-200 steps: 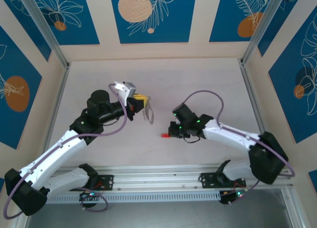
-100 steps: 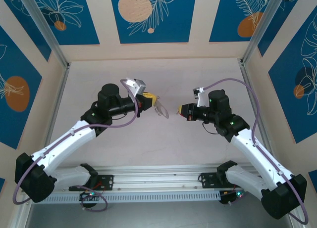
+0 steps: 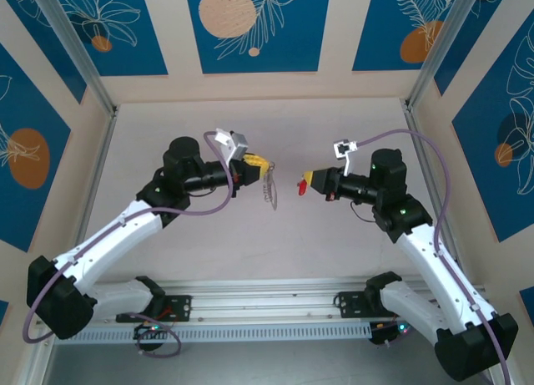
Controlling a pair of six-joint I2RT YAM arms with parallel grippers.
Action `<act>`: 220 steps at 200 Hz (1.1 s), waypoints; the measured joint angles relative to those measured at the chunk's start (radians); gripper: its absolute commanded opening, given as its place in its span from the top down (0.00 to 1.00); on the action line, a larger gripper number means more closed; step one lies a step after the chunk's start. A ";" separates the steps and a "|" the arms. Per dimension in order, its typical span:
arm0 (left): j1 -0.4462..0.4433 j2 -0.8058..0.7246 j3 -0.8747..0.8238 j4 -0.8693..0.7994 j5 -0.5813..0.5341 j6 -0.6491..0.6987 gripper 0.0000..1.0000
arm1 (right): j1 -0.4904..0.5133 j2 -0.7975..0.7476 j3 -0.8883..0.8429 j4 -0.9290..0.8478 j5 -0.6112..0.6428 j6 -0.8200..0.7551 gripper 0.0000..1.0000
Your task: Put the keys on the keyring
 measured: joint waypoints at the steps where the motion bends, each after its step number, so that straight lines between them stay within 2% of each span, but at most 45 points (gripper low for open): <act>1: 0.000 0.000 0.000 0.001 0.001 0.001 1.00 | 0.000 0.000 0.001 0.003 -0.003 0.000 1.00; 90: -0.010 0.080 0.096 0.032 0.077 -0.008 1.00 | 0.002 -0.003 0.082 0.172 -0.091 0.000 1.00; 148: -0.031 0.151 0.180 0.031 0.108 -0.049 1.00 | 0.024 0.016 0.100 0.222 -0.091 -0.007 1.00; 220: -0.053 0.169 0.197 0.025 0.127 -0.056 1.00 | 0.058 0.038 0.126 0.233 -0.082 -0.030 1.00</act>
